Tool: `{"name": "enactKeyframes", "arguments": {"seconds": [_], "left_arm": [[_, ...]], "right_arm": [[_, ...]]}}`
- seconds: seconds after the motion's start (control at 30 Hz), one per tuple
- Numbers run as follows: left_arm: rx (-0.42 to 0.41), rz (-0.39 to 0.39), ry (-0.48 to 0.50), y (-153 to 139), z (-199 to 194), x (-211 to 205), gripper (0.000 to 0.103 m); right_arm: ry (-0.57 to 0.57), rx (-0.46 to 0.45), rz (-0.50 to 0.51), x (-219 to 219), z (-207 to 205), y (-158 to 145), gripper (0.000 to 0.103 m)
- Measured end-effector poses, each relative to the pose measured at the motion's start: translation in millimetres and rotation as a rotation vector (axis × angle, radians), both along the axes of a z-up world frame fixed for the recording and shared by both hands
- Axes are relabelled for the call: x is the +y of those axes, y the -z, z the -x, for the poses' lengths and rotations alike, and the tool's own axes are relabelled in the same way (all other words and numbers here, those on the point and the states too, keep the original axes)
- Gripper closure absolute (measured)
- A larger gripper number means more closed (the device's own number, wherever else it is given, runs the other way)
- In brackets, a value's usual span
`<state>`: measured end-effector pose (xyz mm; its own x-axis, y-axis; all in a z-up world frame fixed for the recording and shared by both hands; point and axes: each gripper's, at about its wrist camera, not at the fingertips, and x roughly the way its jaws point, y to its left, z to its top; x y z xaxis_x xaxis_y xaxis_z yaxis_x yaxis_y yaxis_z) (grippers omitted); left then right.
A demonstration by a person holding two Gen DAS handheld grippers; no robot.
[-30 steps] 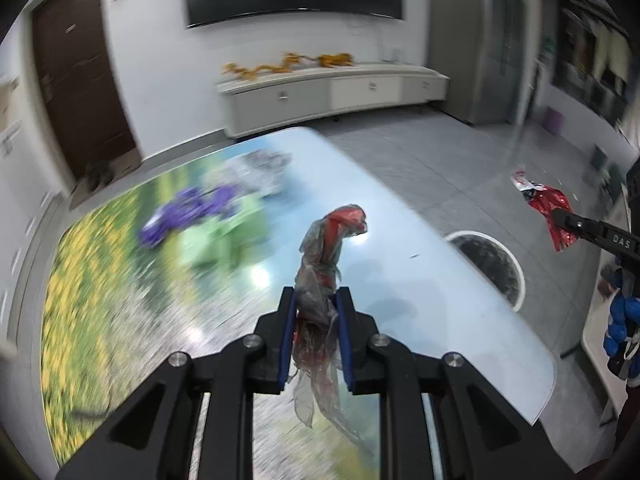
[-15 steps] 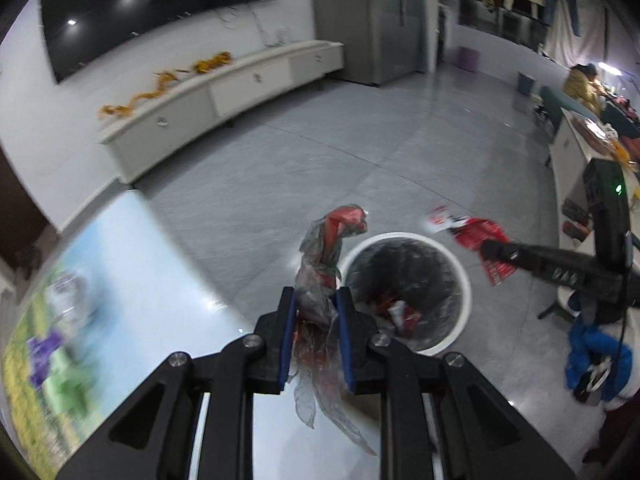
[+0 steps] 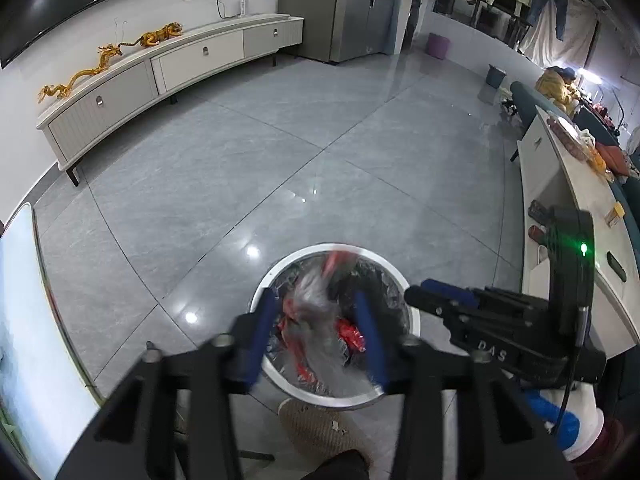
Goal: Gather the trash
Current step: 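Carry both items over the bin and open both tools to drop them, then move both open tools back toward the purple and green bags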
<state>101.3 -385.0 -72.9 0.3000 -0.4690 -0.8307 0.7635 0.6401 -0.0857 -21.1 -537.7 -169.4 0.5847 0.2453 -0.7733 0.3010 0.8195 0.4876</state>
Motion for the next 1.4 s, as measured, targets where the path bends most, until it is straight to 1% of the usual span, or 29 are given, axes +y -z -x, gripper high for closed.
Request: {"name": "enactKeyframes", "arguments": {"seconds": [0.17,0.3,0.53,0.6,0.73,0.93,1.03,1.2,1.3,1.4], "left_arm": [[-0.001,0.001,-0.004,-2,1,-2,0.055],[-0.008,0.002,-0.01,-5,6,0,0.055],[-0.026,0.015,-0.031,-18,18,15,0.055],[-0.029,0.024,-0.037,-23,21,22,0.055],[-0.044,0.051,-0.05,-36,28,44,0.055],[-0.078,0.097,-0.085,-53,38,89,0.055],[-0.105,0.113,-0.118,-63,41,118,0.055],[-0.134,0.145,-0.195,-78,41,177,0.055],[-0.154,0.167,-0.257,-86,39,217,0.055],[-0.171,0.19,-0.322,-91,37,261,0.055]], "right_arm": [[0.021,0.014,-0.001,-5,10,3,0.076],[0.035,0.012,0.0,-8,18,-2,0.073],[0.049,-0.019,0.008,-6,33,-21,0.07],[0.049,-0.031,0.013,-3,38,-29,0.068],[0.051,-0.054,0.026,1,48,-46,0.067],[0.038,-0.095,0.05,16,57,-74,0.067],[0.018,-0.119,0.065,29,59,-90,0.067],[-0.034,-0.164,0.093,58,58,-121,0.066],[-0.073,-0.189,0.117,80,55,-141,0.063],[-0.115,-0.209,0.142,103,51,-159,0.063]]}}
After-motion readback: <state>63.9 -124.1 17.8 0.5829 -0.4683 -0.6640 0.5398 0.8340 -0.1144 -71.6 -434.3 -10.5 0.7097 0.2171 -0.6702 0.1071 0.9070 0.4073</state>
